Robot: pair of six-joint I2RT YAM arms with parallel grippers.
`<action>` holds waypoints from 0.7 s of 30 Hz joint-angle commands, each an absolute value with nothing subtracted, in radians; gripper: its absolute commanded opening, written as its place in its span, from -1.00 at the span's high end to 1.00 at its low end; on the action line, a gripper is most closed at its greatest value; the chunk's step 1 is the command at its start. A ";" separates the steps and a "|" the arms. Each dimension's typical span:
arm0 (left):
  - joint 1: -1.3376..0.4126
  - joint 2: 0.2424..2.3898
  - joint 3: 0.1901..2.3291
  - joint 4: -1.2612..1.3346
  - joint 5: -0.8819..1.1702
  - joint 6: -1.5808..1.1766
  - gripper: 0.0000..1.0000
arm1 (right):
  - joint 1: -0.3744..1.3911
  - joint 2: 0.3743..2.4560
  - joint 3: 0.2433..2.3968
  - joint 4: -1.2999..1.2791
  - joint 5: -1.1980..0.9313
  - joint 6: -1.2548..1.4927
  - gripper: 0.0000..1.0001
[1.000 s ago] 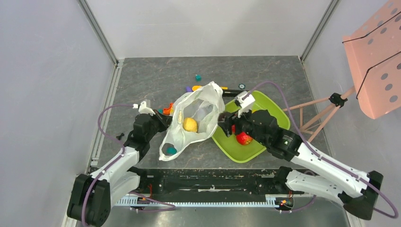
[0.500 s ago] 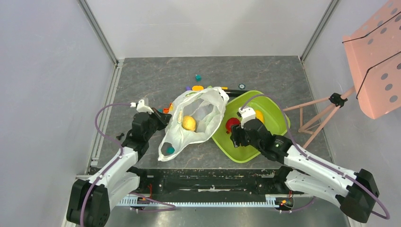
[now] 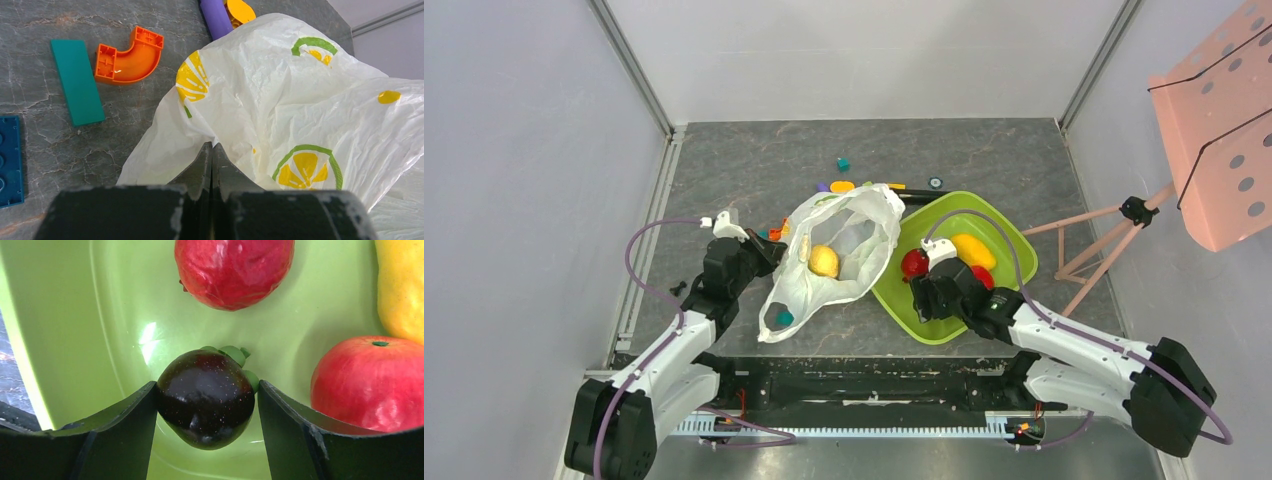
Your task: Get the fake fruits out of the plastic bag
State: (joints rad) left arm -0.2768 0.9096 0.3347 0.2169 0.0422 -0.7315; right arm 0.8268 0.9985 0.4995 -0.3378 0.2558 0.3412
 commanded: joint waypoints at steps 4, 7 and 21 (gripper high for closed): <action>-0.277 0.896 0.380 0.232 0.046 -0.746 0.96 | 0.821 1.008 0.490 -0.299 0.294 0.360 -0.49; -0.278 0.893 0.382 0.230 0.048 -0.746 0.96 | 0.821 1.009 0.492 -0.300 0.292 0.360 -0.64; -0.278 0.892 0.386 0.228 0.054 -0.747 0.96 | 0.818 0.766 0.707 -0.450 0.412 0.308 -0.80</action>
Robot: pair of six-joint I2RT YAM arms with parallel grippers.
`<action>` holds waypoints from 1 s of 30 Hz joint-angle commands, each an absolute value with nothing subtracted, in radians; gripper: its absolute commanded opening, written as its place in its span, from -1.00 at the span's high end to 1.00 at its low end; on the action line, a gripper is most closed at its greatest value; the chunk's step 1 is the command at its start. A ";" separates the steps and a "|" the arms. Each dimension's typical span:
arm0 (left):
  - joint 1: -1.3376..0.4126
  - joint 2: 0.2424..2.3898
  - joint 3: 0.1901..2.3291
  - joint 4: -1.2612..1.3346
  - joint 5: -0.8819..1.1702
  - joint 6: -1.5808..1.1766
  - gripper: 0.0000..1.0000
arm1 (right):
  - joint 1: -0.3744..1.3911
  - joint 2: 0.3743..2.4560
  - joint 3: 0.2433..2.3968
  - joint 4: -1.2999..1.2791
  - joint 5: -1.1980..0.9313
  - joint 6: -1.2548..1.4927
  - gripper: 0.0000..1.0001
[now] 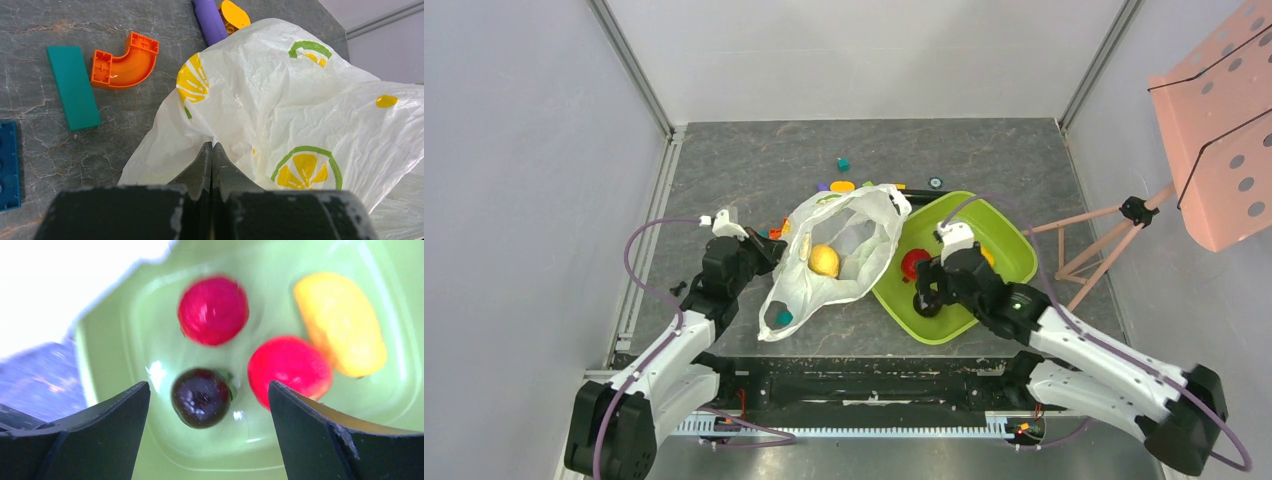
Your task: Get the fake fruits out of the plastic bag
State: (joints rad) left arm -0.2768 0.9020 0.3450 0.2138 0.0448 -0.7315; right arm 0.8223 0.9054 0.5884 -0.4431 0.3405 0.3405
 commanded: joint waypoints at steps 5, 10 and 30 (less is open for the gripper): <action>-0.278 0.894 0.382 0.231 0.061 -0.751 0.96 | 0.820 0.680 0.848 -0.436 0.364 0.234 -0.75; -0.278 0.906 0.371 0.254 0.079 -0.769 0.96 | 0.850 0.847 1.096 -0.441 0.250 0.160 -0.61; -0.279 0.925 0.359 0.259 0.105 -0.771 0.96 | 1.159 1.420 1.213 -0.261 0.302 0.130 -0.08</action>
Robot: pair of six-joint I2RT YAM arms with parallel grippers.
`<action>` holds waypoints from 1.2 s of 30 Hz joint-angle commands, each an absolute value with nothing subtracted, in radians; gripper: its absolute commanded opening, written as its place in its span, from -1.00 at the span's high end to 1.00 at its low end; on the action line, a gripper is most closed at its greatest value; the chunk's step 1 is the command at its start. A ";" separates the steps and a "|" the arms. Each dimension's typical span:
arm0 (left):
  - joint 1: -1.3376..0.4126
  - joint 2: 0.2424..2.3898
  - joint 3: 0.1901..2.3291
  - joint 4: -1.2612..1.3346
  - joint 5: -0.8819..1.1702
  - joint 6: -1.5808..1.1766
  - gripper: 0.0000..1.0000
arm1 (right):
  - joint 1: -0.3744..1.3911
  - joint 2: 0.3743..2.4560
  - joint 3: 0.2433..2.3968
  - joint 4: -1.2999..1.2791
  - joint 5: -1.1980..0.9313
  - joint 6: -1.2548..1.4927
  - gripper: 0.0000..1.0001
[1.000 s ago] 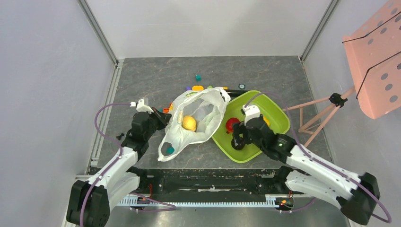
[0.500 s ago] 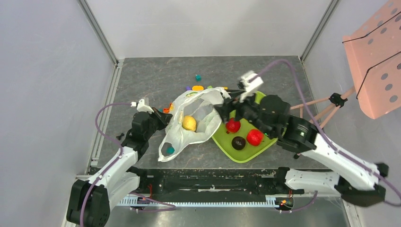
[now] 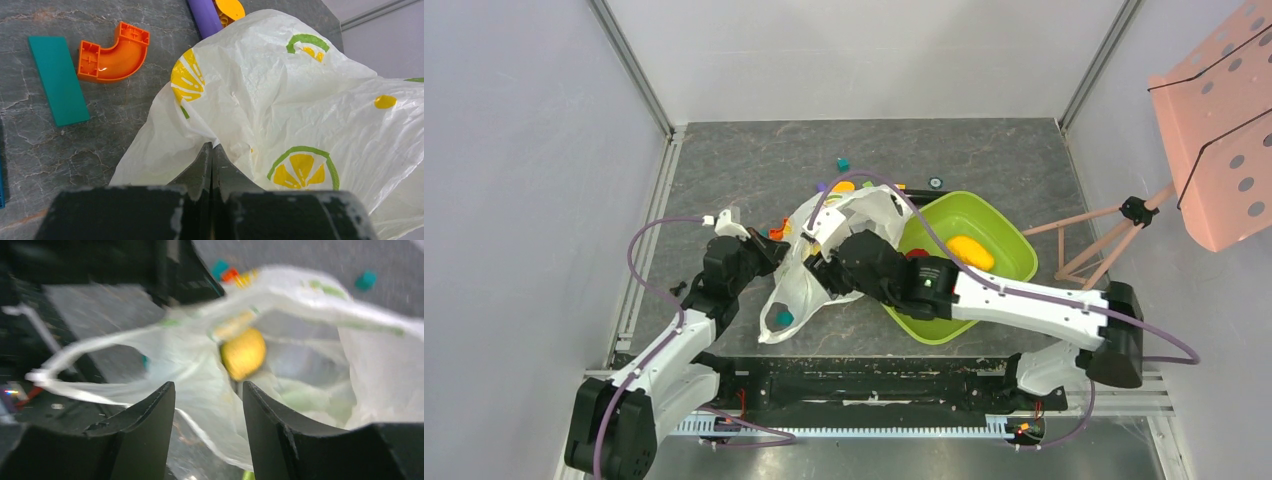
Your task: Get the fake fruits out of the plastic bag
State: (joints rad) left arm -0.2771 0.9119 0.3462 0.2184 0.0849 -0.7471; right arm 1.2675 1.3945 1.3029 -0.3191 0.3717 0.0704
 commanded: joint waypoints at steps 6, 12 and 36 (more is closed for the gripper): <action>-0.279 0.937 0.356 0.274 0.109 -0.772 0.96 | 1.069 1.512 1.134 -0.177 0.161 0.123 -0.15; -0.279 0.964 0.360 0.290 0.126 -0.770 0.96 | 1.009 1.612 1.149 -0.086 0.086 0.107 -0.51; -0.278 1.035 0.367 0.330 0.145 -0.756 0.96 | 0.916 1.973 1.324 0.040 0.007 0.131 -0.93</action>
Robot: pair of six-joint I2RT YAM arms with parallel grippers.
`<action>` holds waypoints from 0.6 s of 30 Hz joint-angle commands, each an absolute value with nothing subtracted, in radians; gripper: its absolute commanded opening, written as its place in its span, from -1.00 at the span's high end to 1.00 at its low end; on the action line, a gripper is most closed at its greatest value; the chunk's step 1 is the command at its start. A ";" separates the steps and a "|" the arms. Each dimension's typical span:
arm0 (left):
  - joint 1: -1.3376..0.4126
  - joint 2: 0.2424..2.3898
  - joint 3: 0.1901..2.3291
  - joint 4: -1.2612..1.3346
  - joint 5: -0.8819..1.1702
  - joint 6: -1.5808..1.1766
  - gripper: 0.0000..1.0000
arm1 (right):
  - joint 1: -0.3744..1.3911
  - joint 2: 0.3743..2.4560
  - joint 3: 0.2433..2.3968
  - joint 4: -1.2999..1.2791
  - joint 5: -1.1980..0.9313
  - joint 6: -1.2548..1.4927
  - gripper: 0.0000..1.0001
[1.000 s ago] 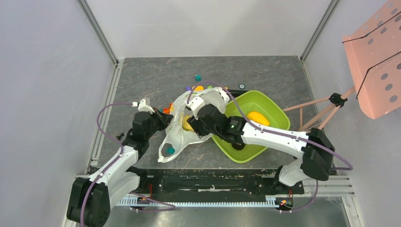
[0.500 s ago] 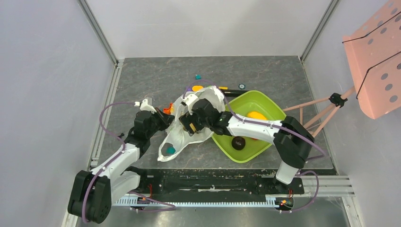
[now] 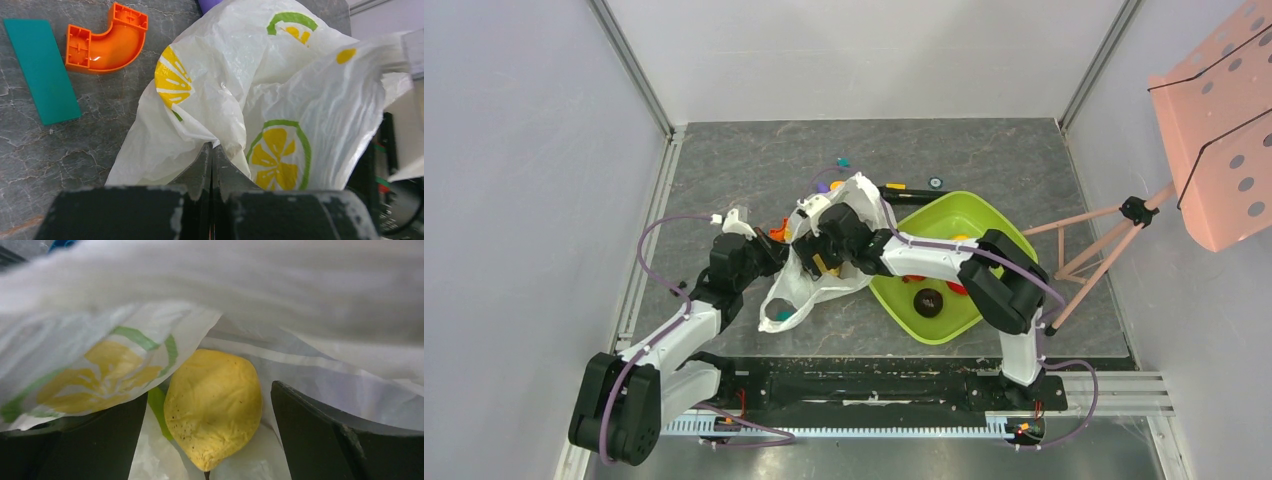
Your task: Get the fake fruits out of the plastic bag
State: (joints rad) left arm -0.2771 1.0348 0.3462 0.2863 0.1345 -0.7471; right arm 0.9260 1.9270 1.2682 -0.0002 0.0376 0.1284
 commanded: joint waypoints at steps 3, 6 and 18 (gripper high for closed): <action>-0.279 1.037 0.368 0.331 0.144 -0.755 0.96 | 0.912 2.003 1.331 0.035 0.002 0.133 -0.89; -0.278 1.037 0.365 0.331 0.143 -0.753 0.96 | 0.911 2.011 1.321 0.034 0.005 0.133 -0.81; -0.279 1.012 0.356 0.328 0.122 -0.755 0.96 | 0.913 1.821 1.289 -0.039 0.049 0.122 -0.23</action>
